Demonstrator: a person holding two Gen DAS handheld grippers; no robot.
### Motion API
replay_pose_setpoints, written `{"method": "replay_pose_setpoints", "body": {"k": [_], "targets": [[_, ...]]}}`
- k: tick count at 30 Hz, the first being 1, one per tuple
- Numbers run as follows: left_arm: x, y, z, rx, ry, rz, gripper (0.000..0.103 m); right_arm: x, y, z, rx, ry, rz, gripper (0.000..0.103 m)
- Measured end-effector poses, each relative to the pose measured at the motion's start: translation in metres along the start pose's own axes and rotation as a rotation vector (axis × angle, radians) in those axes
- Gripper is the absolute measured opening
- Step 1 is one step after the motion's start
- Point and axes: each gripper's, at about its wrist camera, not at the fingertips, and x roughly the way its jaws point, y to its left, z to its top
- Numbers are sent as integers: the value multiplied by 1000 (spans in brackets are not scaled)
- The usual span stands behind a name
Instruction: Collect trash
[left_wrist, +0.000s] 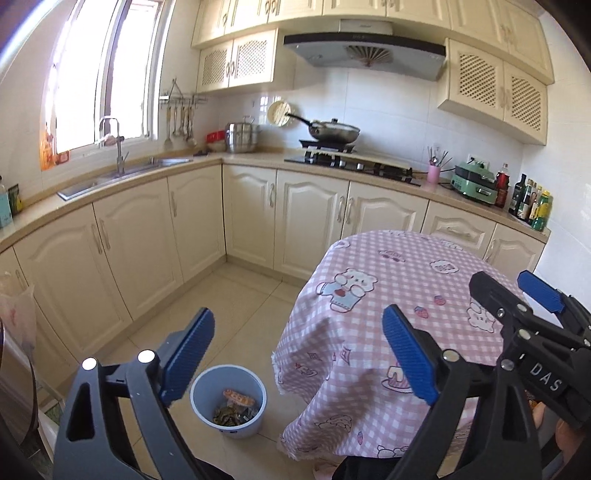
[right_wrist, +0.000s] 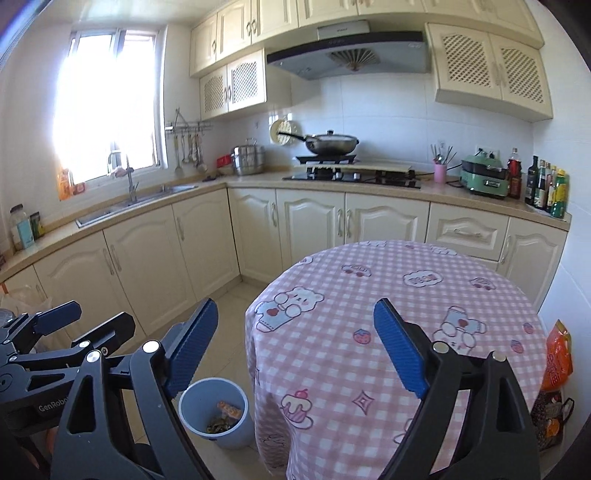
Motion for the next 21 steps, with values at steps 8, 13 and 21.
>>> {"method": "replay_pose_setpoints", "body": {"k": [8, 13, 21], "targets": [[-58, -21, -6, 34, -104, 3, 95, -60, -2, -2, -18, -107, -44, 84], [-96, -25, -9, 36, -179, 6, 97, -91, -9, -5, -3, -161, -64, 93], [-129, -36, -7, 73, -252, 16, 98, -123, -18, -5, -1, -231, -70, 93]]}}
